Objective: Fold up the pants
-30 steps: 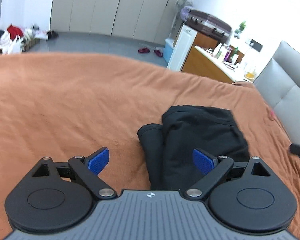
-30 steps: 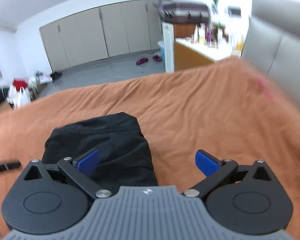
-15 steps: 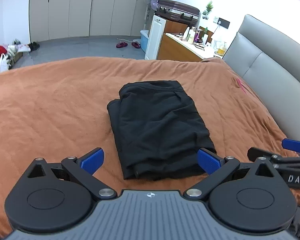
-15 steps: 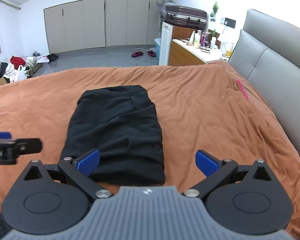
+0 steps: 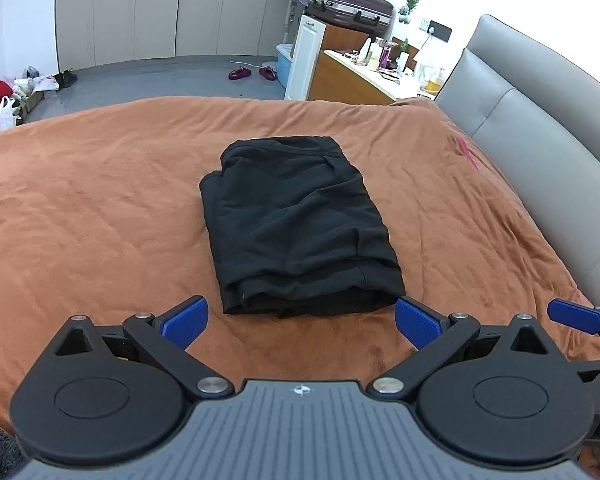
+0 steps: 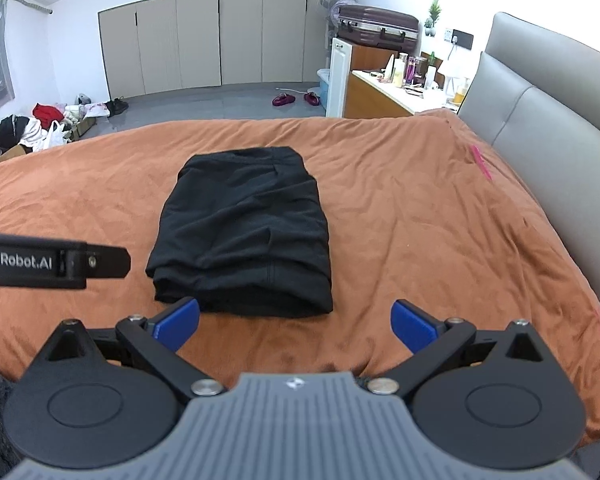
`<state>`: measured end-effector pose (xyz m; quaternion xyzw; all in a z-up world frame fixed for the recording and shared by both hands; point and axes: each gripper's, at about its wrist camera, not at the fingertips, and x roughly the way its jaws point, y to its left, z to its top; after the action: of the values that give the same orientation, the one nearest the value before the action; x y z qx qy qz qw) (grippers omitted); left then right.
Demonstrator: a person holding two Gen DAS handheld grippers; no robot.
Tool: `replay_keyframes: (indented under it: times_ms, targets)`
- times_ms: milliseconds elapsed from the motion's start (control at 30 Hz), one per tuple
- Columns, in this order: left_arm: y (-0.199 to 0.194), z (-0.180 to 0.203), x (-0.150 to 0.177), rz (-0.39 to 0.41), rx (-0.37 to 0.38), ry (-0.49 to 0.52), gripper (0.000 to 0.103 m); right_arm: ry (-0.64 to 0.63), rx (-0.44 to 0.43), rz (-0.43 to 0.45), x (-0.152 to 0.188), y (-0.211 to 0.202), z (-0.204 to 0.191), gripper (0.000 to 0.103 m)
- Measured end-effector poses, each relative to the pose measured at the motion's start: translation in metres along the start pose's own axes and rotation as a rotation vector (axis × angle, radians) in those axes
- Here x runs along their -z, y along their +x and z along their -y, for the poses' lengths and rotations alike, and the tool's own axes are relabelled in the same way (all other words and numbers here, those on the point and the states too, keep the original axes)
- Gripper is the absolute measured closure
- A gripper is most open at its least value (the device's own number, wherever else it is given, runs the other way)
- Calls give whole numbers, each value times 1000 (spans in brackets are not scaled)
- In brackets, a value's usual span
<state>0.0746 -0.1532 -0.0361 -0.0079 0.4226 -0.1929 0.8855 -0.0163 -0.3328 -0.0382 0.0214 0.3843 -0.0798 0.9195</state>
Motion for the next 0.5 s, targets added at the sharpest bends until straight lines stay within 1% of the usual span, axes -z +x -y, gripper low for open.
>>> replay_keyframes:
  times_ms: [100, 200, 333, 500]
  targets:
    - [-1, 1, 2, -8, -32, 9, 0, -4, -3, -6, 2, 0, -1, 5]
    - [-3, 2, 3, 6, -64, 32, 0, -6, -13, -2, 2, -1, -4, 5]
    - [-4, -1, 2, 0, -47, 23, 0, -12, -14, 2, 2, -2, -7, 5]
    - [-5, -1, 1, 4, -51, 24, 0, -25, -16, 0, 2, -2, -10, 5]
